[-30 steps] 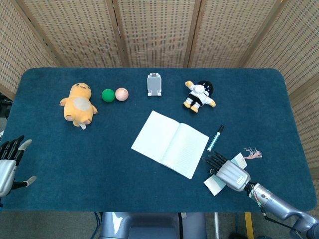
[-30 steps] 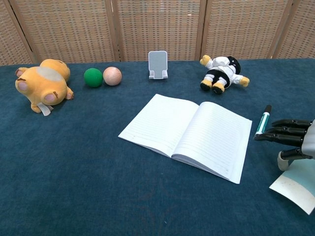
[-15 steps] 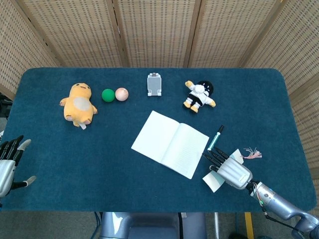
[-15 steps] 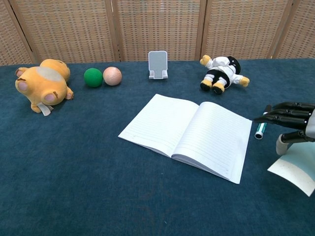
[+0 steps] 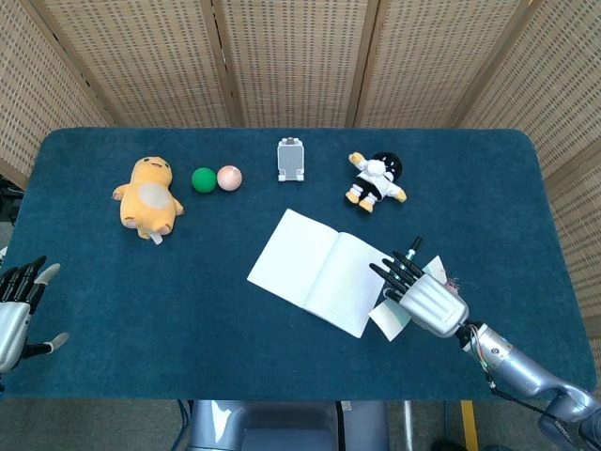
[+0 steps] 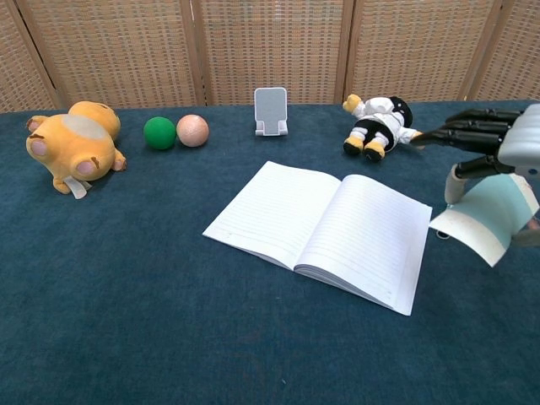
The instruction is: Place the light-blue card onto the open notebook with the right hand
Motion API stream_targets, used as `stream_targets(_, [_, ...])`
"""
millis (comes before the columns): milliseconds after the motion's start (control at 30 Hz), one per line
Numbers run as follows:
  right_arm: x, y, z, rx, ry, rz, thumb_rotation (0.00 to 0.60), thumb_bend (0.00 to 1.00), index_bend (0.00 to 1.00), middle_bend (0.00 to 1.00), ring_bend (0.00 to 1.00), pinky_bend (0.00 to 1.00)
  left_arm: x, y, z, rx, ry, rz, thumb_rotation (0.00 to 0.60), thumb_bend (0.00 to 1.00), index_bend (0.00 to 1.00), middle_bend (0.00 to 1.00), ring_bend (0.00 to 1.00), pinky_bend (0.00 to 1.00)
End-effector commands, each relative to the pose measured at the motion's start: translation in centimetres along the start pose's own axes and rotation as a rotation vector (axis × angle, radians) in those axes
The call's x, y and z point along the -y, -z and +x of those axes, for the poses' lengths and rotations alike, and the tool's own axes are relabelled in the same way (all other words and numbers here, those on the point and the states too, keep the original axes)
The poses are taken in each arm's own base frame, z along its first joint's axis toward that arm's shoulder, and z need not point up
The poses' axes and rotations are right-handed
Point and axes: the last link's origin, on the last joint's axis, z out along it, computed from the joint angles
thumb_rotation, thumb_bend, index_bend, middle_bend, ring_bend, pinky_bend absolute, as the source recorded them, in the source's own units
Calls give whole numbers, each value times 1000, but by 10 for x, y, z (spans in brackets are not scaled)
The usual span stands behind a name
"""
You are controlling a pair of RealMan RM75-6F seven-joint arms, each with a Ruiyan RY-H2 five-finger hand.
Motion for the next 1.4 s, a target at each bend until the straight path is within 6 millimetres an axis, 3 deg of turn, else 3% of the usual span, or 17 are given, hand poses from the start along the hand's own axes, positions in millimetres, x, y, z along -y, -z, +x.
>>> stream_targets(33, [-7,-17,16,-27,37,-12,600,235,571,0,0,0,1,-1,0,-1,2,5,600,0,0,0,0,0])
stream_targets(300, [-17,-71,77,-116,128,-30,600,238,571,0,0,0,6,-11,2,11,16,39,600,0,0,0,0,0])
stream_targets(500, [-5,-123,97,-82,223,19,600,236,571,0,0,0,8,-15,1,25,22,53,600,0,0,0,0,0])
stream_targets(733, [29,-180,84,-17,275,90,600,249,571,0,0,13,8,-21,0,36,21,65,600,0,0,0,0,0])
stream_targets(1100, [58,-221,57,52,373,175,600,256,571,0,0,15,14,-31,-4,70,26,108,600,0,0,0,0,0])
stream_targets(1400, [77,-235,41,65,435,252,600,246,571,0,0,27,16,-37,-6,88,20,124,600,0,0,0,0,0])
